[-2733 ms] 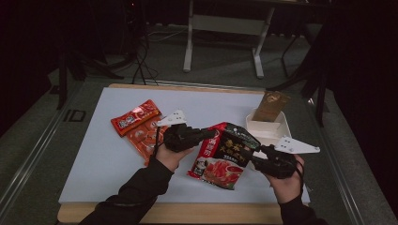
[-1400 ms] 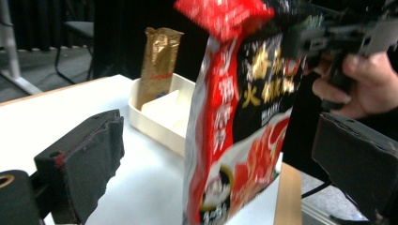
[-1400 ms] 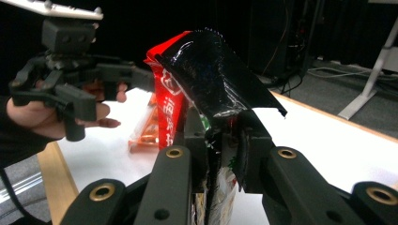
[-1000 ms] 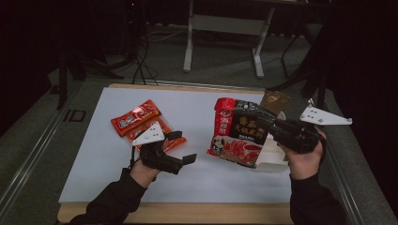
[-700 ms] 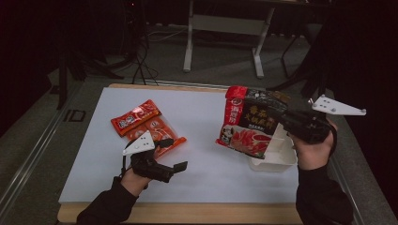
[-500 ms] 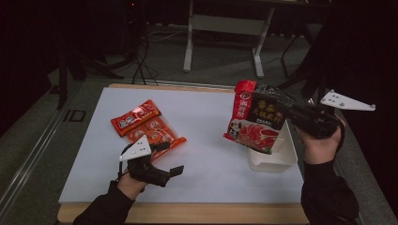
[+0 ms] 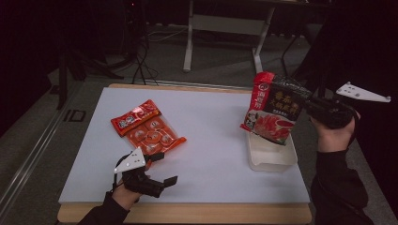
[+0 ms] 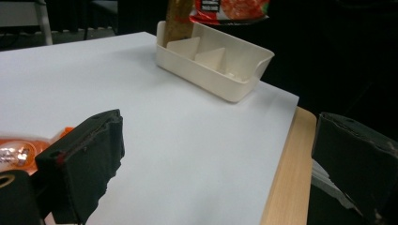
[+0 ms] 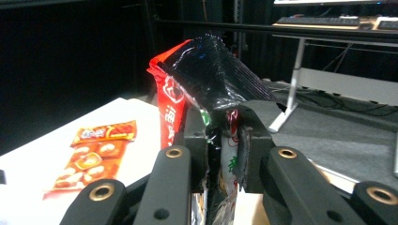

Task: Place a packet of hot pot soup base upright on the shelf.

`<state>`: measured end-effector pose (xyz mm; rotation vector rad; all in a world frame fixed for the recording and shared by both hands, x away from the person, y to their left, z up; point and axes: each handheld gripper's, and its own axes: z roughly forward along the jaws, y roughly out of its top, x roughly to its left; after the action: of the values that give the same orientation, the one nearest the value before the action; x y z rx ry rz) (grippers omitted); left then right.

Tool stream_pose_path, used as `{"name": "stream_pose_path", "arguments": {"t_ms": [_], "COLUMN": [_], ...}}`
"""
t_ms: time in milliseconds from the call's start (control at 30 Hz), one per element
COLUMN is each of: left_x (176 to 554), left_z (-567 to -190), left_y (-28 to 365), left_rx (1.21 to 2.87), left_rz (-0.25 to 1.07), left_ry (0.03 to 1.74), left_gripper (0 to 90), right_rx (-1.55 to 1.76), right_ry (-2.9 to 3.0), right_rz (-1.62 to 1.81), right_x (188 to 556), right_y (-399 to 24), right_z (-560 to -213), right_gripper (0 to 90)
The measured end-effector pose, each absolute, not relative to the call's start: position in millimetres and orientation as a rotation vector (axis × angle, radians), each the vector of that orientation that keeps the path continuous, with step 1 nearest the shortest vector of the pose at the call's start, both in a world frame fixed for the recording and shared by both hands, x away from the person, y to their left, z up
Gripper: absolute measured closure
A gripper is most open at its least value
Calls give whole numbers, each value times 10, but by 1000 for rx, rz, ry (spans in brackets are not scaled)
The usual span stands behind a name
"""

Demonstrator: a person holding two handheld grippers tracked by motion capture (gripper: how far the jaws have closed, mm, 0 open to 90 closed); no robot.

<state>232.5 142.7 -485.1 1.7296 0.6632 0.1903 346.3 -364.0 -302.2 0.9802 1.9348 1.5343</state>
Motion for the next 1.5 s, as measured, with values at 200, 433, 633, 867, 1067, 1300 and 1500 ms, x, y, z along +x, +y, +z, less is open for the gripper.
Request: {"name": "stream_pose_path", "arguments": {"t_ms": [200, 433, 633, 867, 1067, 1300, 1500], "left_x": [2269, 2272, 2269, 2260, 2269, 2274, 2281], "left_z": [-4903, -5002, -5022, -5036, -5049, -5062, -5066], "left_y": [1481, 1512, 1520, 1499, 1490, 1488, 1507], "left_rx": [1713, 1709, 1702, 1702, 1703, 1702, 1697], "left_rz": [195, 194, 194, 177, 175, 168, 173], "left_ry": [672, 697, 692, 673, 669, 672, 678], "left_gripper": [31, 31, 31, 32, 32, 32, 32], "right_rx": [1013, 1045, 1075, 1063, 1050, 1012, 999], "right_ry": [1924, 1925, 1953, 1975, 1999, 2034, 2038], "right_rz": [1511, 1470, 1401, 1335, 1365, 1412, 1444], "right_x": [3603, 3755, 3906, 4019, 4060, 4065, 4057], "right_y": [-3776, -3853, -3845, -3799, -3819, -3831, -3821], "right_z": [-3122, -3268, -3394, -3557, -3663, -3719, -3746], "right_gripper": [774, 773, 772, 772, 769, 764, 762]}}
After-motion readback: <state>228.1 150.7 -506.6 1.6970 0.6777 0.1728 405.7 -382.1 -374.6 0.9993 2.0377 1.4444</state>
